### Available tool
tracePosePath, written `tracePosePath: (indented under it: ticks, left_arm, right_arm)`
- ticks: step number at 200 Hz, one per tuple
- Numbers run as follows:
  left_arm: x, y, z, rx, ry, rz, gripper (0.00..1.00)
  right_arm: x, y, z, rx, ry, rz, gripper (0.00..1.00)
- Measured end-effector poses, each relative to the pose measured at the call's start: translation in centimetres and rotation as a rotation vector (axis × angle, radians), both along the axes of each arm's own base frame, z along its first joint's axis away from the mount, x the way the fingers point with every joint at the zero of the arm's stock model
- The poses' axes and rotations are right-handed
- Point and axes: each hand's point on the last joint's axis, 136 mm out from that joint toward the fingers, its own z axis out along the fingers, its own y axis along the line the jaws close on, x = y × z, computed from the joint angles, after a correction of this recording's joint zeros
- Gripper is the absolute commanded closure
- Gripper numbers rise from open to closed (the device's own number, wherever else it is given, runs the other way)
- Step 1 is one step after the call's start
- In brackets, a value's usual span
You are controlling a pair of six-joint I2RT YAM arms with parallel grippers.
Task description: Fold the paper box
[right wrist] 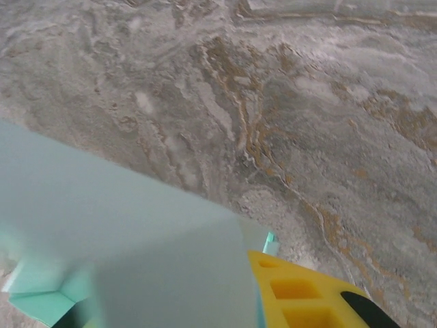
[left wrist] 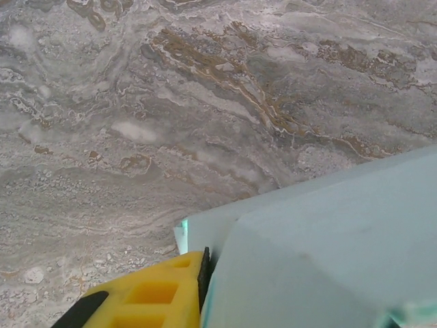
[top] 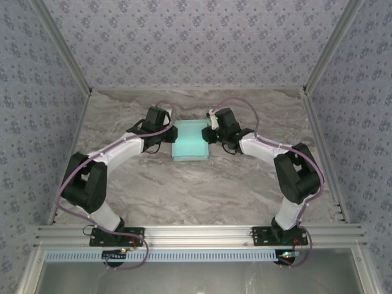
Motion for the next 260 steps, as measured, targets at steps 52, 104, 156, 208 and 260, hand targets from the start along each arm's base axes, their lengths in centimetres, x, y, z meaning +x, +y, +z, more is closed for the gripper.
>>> tracePosePath:
  ticks: [52, 104, 156, 208, 260]
  left_arm:
    - [-0.3, -0.9, -1.0, -0.044, 0.036, 0.041, 0.81]
    - [-2.1, -1.9, -3.8, -0.081, 0.045, 0.040, 0.80]
    - [-3.6, -1.7, -6.1, -0.066, 0.087, 0.040, 0.79]
    - [-3.2, -1.5, -6.0, -0.060, 0.068, 0.053, 0.77]
    - [-3.2, -1.3, -6.1, -0.048, 0.062, 0.057, 0.61]
  right_arm:
    - [-0.8, -0.3, -0.8, -0.020, -0.031, -0.095, 0.77]
    - [-2.0, -1.2, -2.3, -0.039, -0.023, -0.116, 0.77]
    - [-3.9, -1.0, -4.1, -0.061, 0.016, -0.092, 0.66]
    - [-5.6, -1.8, -2.2, -0.041, -0.009, -0.072, 0.43]
    - [-7.9, -4.0, 0.2, -0.002, -0.052, -0.060, 0.32]
